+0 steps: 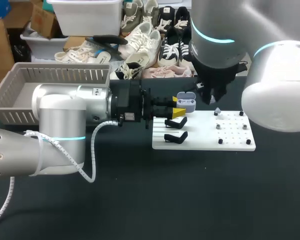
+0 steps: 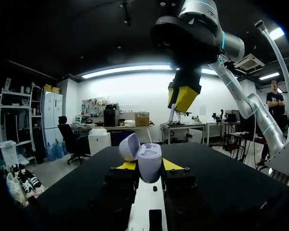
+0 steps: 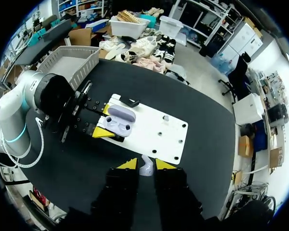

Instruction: Pick up each earbud case from the left stands, insert the matching earbuds, close the lid, and place the case in the box.

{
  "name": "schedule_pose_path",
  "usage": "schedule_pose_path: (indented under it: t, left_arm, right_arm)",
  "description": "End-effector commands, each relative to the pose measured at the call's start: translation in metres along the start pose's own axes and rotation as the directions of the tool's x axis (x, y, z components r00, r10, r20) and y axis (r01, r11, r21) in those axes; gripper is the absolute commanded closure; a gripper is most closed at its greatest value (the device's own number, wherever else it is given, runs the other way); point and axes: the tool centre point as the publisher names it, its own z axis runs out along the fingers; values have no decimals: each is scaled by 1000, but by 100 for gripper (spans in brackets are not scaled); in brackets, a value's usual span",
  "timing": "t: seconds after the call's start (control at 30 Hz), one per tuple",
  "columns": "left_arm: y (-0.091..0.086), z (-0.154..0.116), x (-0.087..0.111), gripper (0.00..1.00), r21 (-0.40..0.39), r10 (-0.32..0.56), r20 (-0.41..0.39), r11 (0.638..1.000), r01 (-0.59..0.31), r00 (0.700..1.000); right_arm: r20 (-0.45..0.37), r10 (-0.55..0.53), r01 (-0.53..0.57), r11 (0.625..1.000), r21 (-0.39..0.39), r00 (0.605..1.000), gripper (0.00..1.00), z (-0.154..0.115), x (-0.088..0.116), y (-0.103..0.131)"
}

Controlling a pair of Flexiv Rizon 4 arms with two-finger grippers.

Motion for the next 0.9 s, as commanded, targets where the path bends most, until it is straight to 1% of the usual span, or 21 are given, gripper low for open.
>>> schedule_pose_path:
  t: [0.03, 0.07, 0.1, 0.13, 0.17, 0.2, 0.27, 0.3, 0.33, 0.37, 0.4, 0.43, 0.5, 0.6, 0.67, 0.73, 0.9]
  left_arm:
    - [0, 0, 1, 100, -1, 1, 2, 1000, -1, 1000]
    - [0, 0, 1, 100, -1, 1, 2, 1000, -1, 1000]
    - [0, 0, 1, 100, -1, 1, 2, 1000, -1, 1000]
    - [0, 0, 1, 100, -1, 1, 2, 1000, -1, 1000]
    - [0, 0, 1, 100, -1, 1, 2, 1000, -1, 1000]
    - [0, 0, 1, 100, -1, 1, 2, 1000, -1, 1000]
    - [0, 0, 1, 100, -1, 1, 2, 1000, -1, 1000]
    - [0, 0, 1, 100, -1, 1, 2, 1000, -1, 1000]
    - [0, 0, 1, 100, -1, 1, 2, 1000, -1, 1000]
    - [0, 0, 1, 100, -1, 1, 2, 1000, -1, 1000]
    - [0, 0, 1, 100, -1, 1, 2, 1000, -1, 1000]
    - [0, 0, 1, 100, -1, 1, 2, 1000, -1, 1000]
    - [0, 0, 1, 100, -1, 1, 2, 1000, -1, 1000]
    - [0, 0, 1, 100, -1, 1, 2, 1000, -1, 1000]
    - [0, 0, 1, 100, -1, 1, 2, 1000, -1, 1000]
    - [0, 0, 1, 100, -1, 1, 2, 1000, -1, 1000]
    - [0, 0, 1, 100, -1, 1, 2, 1000, -1, 1000]
  right_arm:
    - [15, 4, -4, 1000, 3, 1000, 100, 0, 4, 0]
    - [15, 4, -4, 1000, 3, 1000, 100, 0, 4, 0]
    - [15, 14, -14, 999, 40, 1000, 100, -2, 1, 4]
    - [34, 43, -45, 998, 46, 998, 100, -5, -3, 7]
    - [31, 106, -107, 993, 40, 994, 100, -8, -8, 11]
    - [12, 139, -139, 990, 37, 990, 100, -9, -10, 12]
    - [-65, 284, -277, 956, 93, 957, 100, -8, -16, 16]
    - [-87, 320, -311, 945, 103, 943, 100, -6, -18, 17]
    - [-117, 387, -380, 922, 74, 915, 100, -6, -21, 19]
    - [-137, 426, -422, 905, 60, 894, 100, -6, -23, 21]
    - [-148, 445, -438, 896, 78, 883, 100, -6, -24, 23]
    - [-166, 456, -447, 890, 87, 875, 100, -5, -24, 24]
    - [-169, 475, -467, 880, 91, 863, 100, -5, -25, 27]
    - [-211, 490, -479, 872, 106, 846, 100, -2, -24, 28]
    - [-240, 497, -490, 867, 92, 834, 100, 0, -20, 28]
    - [-250, 488, -484, 871, 82, 836, 100, 1, -15, 25]
    - [-250, 488, -484, 871, 82, 836, 100, 1, -15, 25]
